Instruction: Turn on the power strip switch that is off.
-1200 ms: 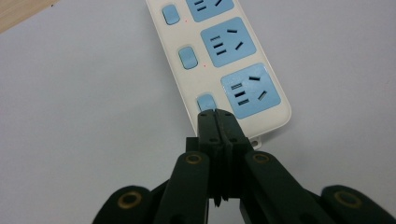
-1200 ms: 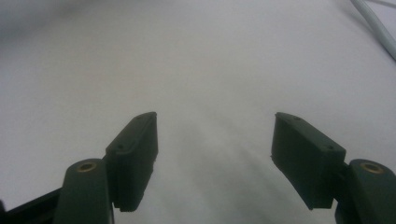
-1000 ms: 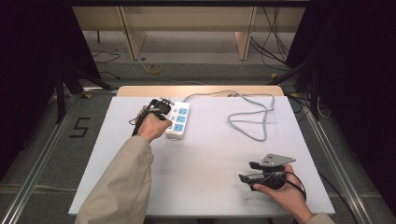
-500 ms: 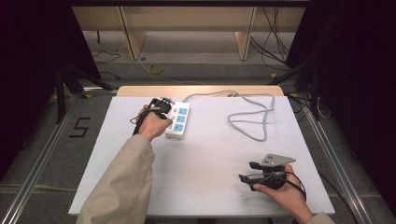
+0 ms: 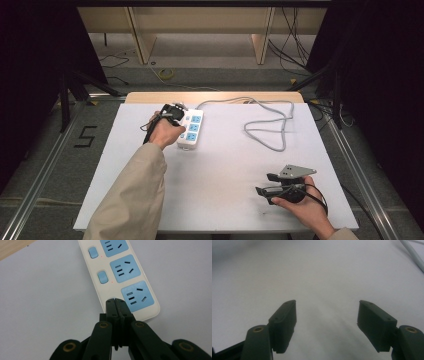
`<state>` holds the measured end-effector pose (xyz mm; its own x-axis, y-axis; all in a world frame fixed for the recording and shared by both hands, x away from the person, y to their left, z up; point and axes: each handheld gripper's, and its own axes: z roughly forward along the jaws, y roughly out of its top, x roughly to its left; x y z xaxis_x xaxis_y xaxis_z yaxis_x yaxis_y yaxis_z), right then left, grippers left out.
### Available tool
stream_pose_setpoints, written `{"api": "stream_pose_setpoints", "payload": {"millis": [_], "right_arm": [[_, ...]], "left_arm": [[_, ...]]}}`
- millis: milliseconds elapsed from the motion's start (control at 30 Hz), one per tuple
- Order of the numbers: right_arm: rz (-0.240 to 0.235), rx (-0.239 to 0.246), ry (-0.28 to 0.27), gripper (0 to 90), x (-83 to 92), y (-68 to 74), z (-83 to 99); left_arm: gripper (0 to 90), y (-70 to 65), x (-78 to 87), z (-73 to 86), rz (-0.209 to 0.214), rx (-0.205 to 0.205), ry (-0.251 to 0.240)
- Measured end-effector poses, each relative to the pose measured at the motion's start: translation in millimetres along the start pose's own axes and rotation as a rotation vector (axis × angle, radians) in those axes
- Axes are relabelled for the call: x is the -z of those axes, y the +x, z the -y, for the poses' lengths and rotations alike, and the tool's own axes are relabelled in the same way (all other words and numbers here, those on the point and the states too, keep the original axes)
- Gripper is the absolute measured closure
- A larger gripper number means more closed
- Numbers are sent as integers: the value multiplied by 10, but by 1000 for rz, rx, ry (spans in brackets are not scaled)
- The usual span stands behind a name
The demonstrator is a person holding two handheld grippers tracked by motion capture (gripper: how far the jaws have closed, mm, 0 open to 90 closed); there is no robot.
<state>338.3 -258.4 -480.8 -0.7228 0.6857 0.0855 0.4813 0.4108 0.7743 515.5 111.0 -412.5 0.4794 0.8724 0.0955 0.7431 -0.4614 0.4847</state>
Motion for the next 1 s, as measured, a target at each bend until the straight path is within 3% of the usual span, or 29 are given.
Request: {"api": "stream_pose_setpoints", "payload": {"millis": [1000], "right_arm": [[-2,-5,1,324,-4,1,-1]], "left_arm": [[895,35,-69,-83,-15,7,19]]}}
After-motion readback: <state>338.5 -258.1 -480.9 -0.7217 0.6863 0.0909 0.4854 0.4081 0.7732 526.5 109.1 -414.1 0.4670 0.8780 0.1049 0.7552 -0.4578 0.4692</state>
